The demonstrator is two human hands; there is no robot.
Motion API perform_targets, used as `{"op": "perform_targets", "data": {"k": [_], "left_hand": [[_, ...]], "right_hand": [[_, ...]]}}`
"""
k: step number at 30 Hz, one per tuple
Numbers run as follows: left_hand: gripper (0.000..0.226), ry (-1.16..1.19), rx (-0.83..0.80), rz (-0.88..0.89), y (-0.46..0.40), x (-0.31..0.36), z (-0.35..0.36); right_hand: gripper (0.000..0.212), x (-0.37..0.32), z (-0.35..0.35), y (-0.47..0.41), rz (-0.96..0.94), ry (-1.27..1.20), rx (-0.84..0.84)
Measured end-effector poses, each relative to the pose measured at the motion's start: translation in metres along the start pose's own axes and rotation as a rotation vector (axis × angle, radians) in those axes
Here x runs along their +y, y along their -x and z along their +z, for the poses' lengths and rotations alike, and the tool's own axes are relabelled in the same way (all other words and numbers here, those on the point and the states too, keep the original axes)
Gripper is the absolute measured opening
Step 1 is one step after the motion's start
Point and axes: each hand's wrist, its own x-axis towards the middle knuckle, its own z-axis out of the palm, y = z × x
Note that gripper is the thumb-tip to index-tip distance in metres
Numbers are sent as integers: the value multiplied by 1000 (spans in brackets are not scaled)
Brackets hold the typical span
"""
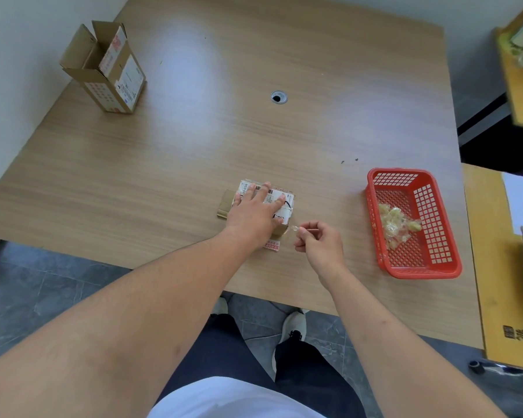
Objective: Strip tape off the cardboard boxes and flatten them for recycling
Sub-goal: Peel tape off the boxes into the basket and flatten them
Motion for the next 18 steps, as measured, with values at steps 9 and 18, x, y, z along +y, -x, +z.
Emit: {"op": "perform_targets", "data": {"k": [9, 18], "left_hand": [[58, -6, 14, -27, 2, 8, 2], [58, -8, 16, -23, 2, 7, 2]], "right_hand": [[7, -8, 13, -10, -31, 87, 93], [13, -15, 24, -5, -55, 19, 187]]}}
